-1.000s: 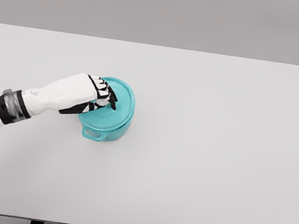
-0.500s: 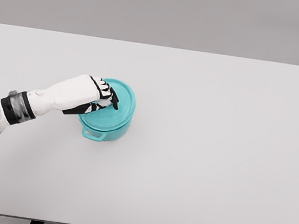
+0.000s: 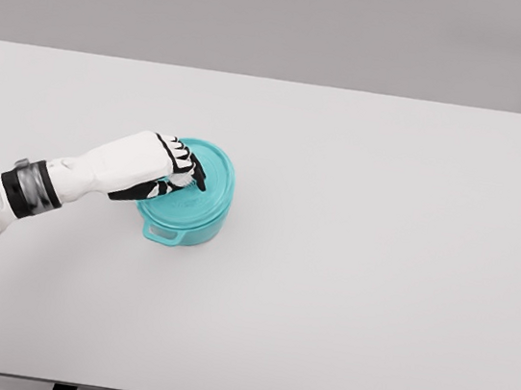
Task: Cover the pot with left arm
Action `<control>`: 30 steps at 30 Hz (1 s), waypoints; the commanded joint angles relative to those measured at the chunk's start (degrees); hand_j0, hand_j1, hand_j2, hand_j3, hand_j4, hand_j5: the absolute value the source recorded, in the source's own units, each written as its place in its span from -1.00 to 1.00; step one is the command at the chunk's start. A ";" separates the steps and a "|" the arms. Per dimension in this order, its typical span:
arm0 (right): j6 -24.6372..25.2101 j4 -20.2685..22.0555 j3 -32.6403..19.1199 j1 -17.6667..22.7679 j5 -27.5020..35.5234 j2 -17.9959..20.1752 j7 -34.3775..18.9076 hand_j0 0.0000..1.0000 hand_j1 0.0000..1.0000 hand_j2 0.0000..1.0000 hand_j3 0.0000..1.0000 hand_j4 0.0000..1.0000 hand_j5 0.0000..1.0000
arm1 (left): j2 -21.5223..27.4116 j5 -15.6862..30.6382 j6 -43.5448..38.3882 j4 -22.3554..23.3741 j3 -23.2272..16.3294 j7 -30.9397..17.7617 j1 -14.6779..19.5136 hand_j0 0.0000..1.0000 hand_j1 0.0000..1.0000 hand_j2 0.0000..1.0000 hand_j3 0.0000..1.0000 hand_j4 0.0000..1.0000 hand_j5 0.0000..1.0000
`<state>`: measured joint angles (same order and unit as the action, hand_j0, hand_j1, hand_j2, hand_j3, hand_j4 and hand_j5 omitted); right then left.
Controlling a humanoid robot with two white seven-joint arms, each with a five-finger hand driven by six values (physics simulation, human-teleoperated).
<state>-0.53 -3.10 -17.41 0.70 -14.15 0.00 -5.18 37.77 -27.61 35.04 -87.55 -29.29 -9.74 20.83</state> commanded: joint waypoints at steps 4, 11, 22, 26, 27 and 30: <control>0.00 -0.06 0.00 0.00 0.00 0.00 -0.01 1.00 1.00 1.00 1.00 1.00 1.00 | 0.12 0.36 -0.04 0.01 0.02 0.07 0.00 0.19 0.19 0.19 0.19 0.19 0.19; 0.00 0.03 0.00 0.00 0.00 0.00 -0.01 1.00 1.00 1.00 1.00 1.00 1.00 | 0.12 0.36 -0.04 -0.08 0.02 0.07 -0.09 0.38 0.38 0.38 0.38 0.38 0.38; 0.00 -0.06 0.00 0.00 0.00 0.00 -0.01 1.00 1.00 1.00 1.00 1.00 1.00 | 0.20 0.45 -0.04 -0.34 0.11 0.07 -0.26 0.44 0.44 0.44 0.44 0.44 0.44; 0.00 -0.06 0.00 0.00 0.00 0.00 -0.01 1.00 1.00 1.00 1.00 1.00 1.00 | 0.38 0.62 -0.04 -0.78 0.29 0.07 -0.18 0.54 0.54 0.54 0.54 0.54 0.54; 0.00 0.02 0.00 0.00 0.00 0.00 -0.01 1.00 1.00 1.00 1.00 1.00 1.00 | 0.55 0.62 -0.04 -0.95 0.46 0.07 -0.18 0.56 0.56 0.56 0.56 0.56 0.56; 0.00 -0.06 0.00 0.00 0.00 0.00 -0.01 1.00 1.00 1.00 1.00 1.00 1.00 | 0.64 0.71 -0.04 -1.04 0.73 0.07 0.26 0.62 0.62 0.62 0.62 0.62 0.62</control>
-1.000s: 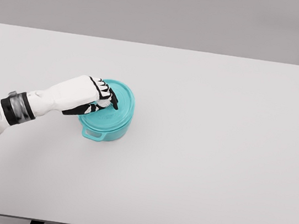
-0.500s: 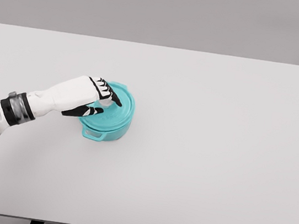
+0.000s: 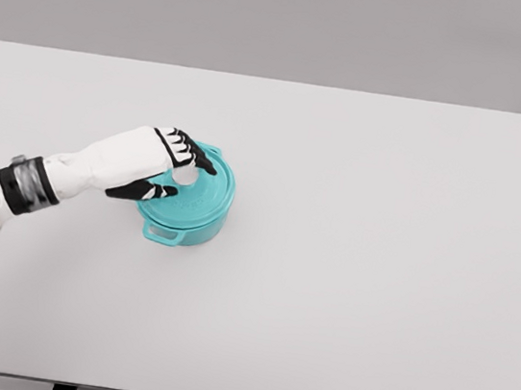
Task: Cover the pot with left arm
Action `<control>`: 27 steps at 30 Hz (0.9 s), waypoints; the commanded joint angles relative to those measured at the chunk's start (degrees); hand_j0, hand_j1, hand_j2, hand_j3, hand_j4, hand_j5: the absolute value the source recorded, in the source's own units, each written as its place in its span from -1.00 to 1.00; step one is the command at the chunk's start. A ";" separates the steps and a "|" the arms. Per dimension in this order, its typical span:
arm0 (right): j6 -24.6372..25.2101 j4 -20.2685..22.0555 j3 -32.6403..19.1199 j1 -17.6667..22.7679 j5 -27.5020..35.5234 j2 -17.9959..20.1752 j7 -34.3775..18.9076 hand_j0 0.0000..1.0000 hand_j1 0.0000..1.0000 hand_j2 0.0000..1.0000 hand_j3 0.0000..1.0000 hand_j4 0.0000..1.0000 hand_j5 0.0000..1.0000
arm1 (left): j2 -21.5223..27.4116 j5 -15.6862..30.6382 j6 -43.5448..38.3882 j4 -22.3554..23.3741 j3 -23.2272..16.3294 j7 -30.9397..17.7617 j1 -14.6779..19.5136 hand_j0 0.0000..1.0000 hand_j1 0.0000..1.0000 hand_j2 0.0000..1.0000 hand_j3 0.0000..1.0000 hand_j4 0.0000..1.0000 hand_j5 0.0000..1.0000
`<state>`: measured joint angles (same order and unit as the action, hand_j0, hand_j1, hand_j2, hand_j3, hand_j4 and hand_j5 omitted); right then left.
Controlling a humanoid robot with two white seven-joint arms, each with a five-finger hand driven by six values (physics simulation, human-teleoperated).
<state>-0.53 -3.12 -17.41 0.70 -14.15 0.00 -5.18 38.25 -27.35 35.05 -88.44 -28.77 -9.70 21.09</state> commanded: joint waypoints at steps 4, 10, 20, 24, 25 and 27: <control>0.00 -0.04 0.00 0.00 0.00 0.00 -0.01 1.00 1.00 1.00 1.00 1.00 1.00 | 0.24 0.63 -0.05 -0.42 0.38 -0.05 0.09 0.70 0.70 0.70 0.70 0.70 0.70; 0.00 -0.04 0.00 0.00 0.00 0.00 -0.01 1.00 1.00 1.00 1.00 1.00 1.00 | 4.46 0.89 -0.05 -3.93 2.57 -0.05 0.18 1.00 1.00 1.00 1.00 1.00 1.00; 0.00 0.05 0.00 0.00 0.00 0.00 -0.01 1.00 1.00 1.00 1.00 1.00 1.00 | 10.35 0.19 -0.05 -1.48 13.56 -0.14 -1.49 1.00 1.00 1.00 1.00 1.00 1.00; 0.00 0.05 0.00 0.00 0.00 0.00 -0.01 1.00 1.00 1.00 1.00 1.00 1.00 | 10.35 0.10 -0.05 1.16 14.88 -0.14 -1.76 1.00 1.00 1.00 1.00 1.00 1.00; 0.00 0.05 0.00 0.00 0.00 0.00 -0.01 1.00 1.00 1.00 1.00 1.00 1.00 | 10.35 0.01 -0.05 1.16 14.88 -0.14 -1.85 1.00 1.00 1.00 1.00 1.00 1.00; 0.00 0.05 0.00 0.00 0.00 0.00 -0.01 1.00 1.00 1.00 1.00 1.00 1.00 | 10.26 0.01 -0.05 0.90 14.88 -0.14 -1.85 1.00 1.00 1.00 1.00 1.00 1.00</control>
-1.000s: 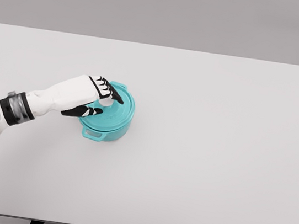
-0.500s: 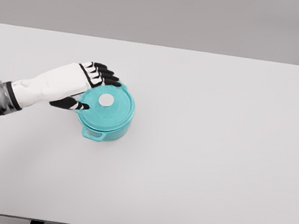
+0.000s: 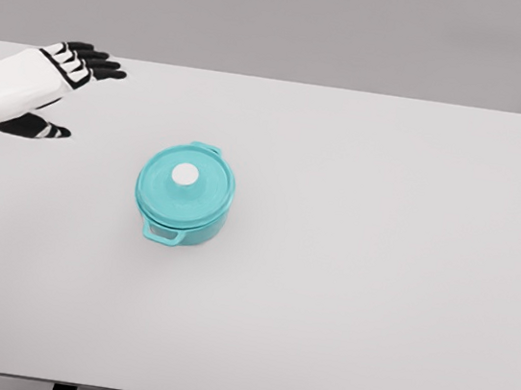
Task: Cover the pot with left arm
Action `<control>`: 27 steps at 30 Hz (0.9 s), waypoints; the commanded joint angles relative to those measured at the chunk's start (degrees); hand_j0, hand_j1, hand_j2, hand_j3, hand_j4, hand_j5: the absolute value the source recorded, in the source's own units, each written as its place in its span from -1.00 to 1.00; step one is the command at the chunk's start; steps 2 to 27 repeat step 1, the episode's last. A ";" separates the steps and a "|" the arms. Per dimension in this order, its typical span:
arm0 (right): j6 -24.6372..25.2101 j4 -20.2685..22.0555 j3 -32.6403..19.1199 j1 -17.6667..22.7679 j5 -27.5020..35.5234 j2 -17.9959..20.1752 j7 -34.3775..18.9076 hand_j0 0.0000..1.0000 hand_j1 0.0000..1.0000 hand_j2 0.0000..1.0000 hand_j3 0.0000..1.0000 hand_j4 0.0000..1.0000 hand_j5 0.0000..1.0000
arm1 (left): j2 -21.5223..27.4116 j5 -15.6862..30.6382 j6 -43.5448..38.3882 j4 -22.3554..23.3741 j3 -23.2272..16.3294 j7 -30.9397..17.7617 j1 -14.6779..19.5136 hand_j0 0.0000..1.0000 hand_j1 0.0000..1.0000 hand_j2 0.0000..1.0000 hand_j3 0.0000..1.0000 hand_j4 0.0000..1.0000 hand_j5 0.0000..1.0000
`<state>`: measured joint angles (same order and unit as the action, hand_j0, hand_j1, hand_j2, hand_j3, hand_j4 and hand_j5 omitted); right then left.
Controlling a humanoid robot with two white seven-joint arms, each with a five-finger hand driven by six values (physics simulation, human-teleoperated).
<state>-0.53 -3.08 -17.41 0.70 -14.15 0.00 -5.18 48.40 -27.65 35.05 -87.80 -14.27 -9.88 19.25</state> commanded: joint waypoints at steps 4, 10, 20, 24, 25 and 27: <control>0.00 0.00 0.00 0.00 0.00 0.00 -0.01 1.00 1.00 1.00 1.00 1.00 1.00 | 0.11 0.40 -0.05 0.26 0.38 0.04 0.00 1.00 1.00 1.00 1.00 1.00 1.00; 0.00 0.00 0.00 0.00 0.00 0.00 -0.01 1.00 1.00 1.00 1.00 1.00 1.00 | 0.11 0.40 -0.05 0.26 0.38 0.04 0.00 1.00 1.00 1.00 1.00 1.00 1.00; 0.00 0.00 0.00 0.00 0.00 0.00 -0.01 1.00 1.00 1.00 1.00 1.00 1.00 | 0.11 0.40 -0.05 0.26 0.38 0.04 0.00 1.00 1.00 1.00 1.00 1.00 1.00; 0.00 0.00 0.00 0.00 0.00 0.00 -0.01 1.00 1.00 1.00 1.00 1.00 1.00 | 0.11 0.40 -0.05 0.26 0.38 0.04 0.00 1.00 1.00 1.00 1.00 1.00 1.00; 0.00 0.00 0.00 0.00 0.00 0.00 -0.01 1.00 1.00 1.00 1.00 1.00 1.00 | 0.11 0.40 -0.05 0.26 0.38 0.04 0.00 1.00 1.00 1.00 1.00 1.00 1.00; 0.00 0.00 0.00 0.00 0.00 0.00 -0.01 1.00 1.00 1.00 1.00 1.00 1.00 | 0.11 0.40 -0.05 0.26 0.38 0.04 0.00 1.00 1.00 1.00 1.00 1.00 1.00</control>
